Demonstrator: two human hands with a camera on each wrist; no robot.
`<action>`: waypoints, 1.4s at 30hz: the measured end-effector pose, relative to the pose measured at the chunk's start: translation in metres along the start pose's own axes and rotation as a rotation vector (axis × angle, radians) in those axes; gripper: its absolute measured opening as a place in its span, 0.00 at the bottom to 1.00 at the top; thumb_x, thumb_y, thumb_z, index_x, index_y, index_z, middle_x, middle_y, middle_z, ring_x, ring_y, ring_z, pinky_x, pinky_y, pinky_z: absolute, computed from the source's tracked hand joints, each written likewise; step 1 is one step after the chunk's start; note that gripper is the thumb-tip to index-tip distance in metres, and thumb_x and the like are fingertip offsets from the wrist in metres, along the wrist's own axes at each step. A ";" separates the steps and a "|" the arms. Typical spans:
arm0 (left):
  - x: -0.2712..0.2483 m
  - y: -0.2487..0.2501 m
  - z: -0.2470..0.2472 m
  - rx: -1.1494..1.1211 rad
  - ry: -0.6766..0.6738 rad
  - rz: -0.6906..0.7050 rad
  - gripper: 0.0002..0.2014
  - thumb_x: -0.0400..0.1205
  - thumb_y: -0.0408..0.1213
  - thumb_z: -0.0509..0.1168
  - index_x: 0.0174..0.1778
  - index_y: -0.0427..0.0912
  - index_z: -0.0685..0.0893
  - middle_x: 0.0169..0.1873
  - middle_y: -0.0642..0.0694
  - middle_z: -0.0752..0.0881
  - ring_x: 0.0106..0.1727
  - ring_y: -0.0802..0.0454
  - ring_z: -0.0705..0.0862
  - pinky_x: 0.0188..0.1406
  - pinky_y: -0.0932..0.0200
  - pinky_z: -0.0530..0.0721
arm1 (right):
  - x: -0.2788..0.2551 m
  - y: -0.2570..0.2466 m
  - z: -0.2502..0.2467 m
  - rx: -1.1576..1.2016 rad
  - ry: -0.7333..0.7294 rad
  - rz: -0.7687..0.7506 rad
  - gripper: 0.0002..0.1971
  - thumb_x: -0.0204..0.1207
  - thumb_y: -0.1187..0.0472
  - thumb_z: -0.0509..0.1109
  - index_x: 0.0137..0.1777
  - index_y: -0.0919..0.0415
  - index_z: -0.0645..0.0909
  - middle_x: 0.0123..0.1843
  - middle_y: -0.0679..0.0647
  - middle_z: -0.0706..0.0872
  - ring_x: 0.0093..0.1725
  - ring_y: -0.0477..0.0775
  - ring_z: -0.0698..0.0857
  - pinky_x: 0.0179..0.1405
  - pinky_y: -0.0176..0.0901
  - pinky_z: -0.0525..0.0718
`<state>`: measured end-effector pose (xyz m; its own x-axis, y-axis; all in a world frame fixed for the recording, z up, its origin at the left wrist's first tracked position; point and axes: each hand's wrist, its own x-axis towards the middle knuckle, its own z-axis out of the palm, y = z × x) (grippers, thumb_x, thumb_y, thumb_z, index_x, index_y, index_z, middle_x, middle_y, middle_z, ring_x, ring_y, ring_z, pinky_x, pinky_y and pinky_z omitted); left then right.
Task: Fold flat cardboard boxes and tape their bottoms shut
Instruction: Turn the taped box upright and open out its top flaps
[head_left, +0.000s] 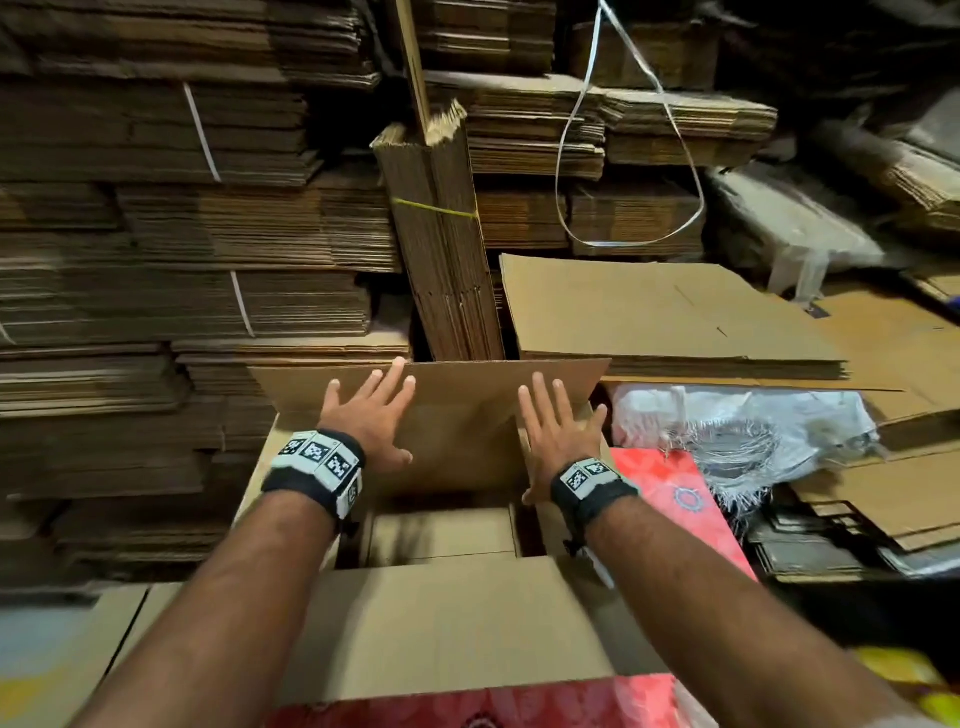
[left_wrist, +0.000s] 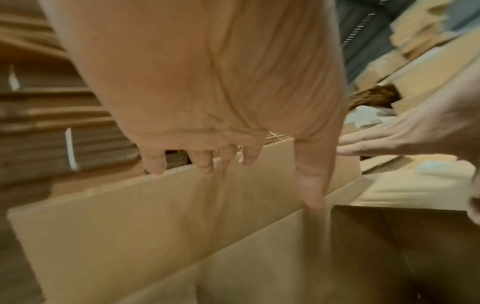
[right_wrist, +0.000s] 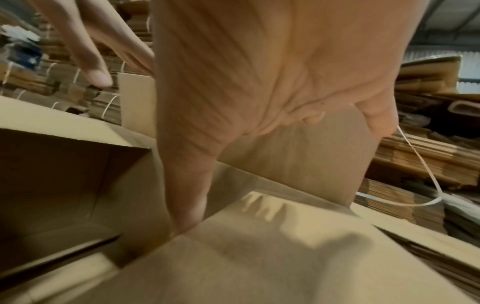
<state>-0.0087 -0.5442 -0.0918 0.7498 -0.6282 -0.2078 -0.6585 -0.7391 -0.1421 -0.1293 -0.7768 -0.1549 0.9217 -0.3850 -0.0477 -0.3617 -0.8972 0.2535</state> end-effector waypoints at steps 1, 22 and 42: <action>0.005 0.001 0.005 -0.018 0.014 -0.013 0.54 0.81 0.64 0.66 0.89 0.52 0.34 0.85 0.54 0.24 0.90 0.51 0.38 0.84 0.25 0.46 | -0.001 -0.002 -0.003 -0.004 0.010 0.006 0.72 0.66 0.35 0.81 0.87 0.55 0.25 0.88 0.57 0.23 0.90 0.64 0.34 0.74 0.90 0.55; -0.016 -0.004 0.014 -0.057 -0.011 0.085 0.43 0.86 0.59 0.61 0.91 0.50 0.45 0.90 0.52 0.49 0.90 0.53 0.47 0.84 0.24 0.48 | -0.035 0.081 -0.073 0.091 -0.015 0.382 0.14 0.83 0.66 0.62 0.60 0.58 0.87 0.55 0.56 0.89 0.53 0.62 0.89 0.49 0.53 0.88; -0.121 -0.057 -0.009 0.091 0.042 -0.106 0.30 0.84 0.71 0.52 0.76 0.58 0.76 0.80 0.50 0.71 0.82 0.46 0.65 0.79 0.27 0.59 | -0.129 -0.013 -0.087 0.330 -0.268 -0.558 0.66 0.61 0.16 0.68 0.90 0.40 0.32 0.88 0.38 0.27 0.87 0.41 0.29 0.83 0.75 0.32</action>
<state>-0.0614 -0.4278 -0.0493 0.8160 -0.5590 -0.1471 -0.5775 -0.7777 -0.2484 -0.2317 -0.6964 -0.0677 0.9310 0.1503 -0.3326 0.0928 -0.9788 -0.1824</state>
